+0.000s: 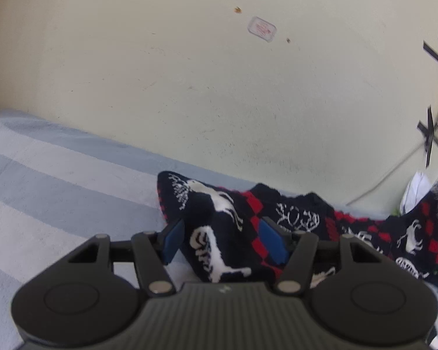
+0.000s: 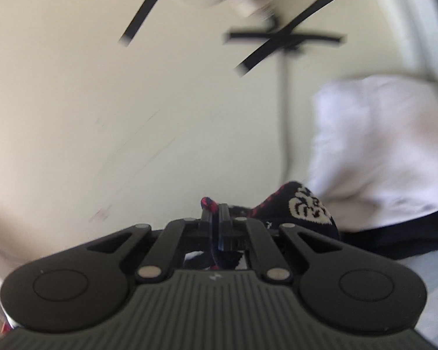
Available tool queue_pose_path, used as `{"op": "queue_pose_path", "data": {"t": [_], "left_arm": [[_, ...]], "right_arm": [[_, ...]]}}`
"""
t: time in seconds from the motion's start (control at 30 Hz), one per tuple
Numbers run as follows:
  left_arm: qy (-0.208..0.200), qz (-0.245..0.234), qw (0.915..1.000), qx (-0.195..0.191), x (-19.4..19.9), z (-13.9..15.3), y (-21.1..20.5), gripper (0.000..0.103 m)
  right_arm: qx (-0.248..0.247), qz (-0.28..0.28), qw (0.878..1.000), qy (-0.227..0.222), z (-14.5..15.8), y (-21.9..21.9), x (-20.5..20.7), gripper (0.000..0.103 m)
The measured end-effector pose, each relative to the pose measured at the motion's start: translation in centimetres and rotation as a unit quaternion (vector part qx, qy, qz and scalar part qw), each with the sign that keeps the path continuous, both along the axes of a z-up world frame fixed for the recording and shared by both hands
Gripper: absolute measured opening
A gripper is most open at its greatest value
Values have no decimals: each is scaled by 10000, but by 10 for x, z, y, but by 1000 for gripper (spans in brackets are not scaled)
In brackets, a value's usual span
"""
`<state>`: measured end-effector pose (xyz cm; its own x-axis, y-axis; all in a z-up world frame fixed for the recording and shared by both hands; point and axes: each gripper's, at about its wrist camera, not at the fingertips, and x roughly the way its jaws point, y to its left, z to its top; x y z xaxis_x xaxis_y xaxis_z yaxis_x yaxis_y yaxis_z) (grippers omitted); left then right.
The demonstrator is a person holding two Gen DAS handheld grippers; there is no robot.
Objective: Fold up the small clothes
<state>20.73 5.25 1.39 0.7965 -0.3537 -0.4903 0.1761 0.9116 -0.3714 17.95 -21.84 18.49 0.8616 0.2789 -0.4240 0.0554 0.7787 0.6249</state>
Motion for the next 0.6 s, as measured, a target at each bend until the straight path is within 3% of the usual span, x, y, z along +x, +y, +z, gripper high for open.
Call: {"op": "queue_pose_path", "data": {"t": [0.1,0.17,0.2,0.27,0.4,0.53,0.6], "left_arm": [[22,-11,9995,-329,2,3,11,60],[31,8,9991,-430,1,3,17,61],[6,31,9989,-468,1,4,20,61],[-51,63,9983,-575,0,6,23,66],[47,9,9971,-758,5,2,21,68],[144,-43,9974,-703,8,-2,15,68],[88,-6,9979,-646,6,-1,17,68]], "right_arm": [[26,694,9974,205,-8,76,40,18],[78,1474,9886,293,-14,127,69,43],[47,1683,9849,404,-14,149,80,44],[29,1914,9814,128,-6,167,82,42],[-733,1521,9851,-319,0,147,61,44],[-1406,1698,9754,-71,-43,135,28,44],[-2064,1843,9608,-160,-63,149,8,44]]}}
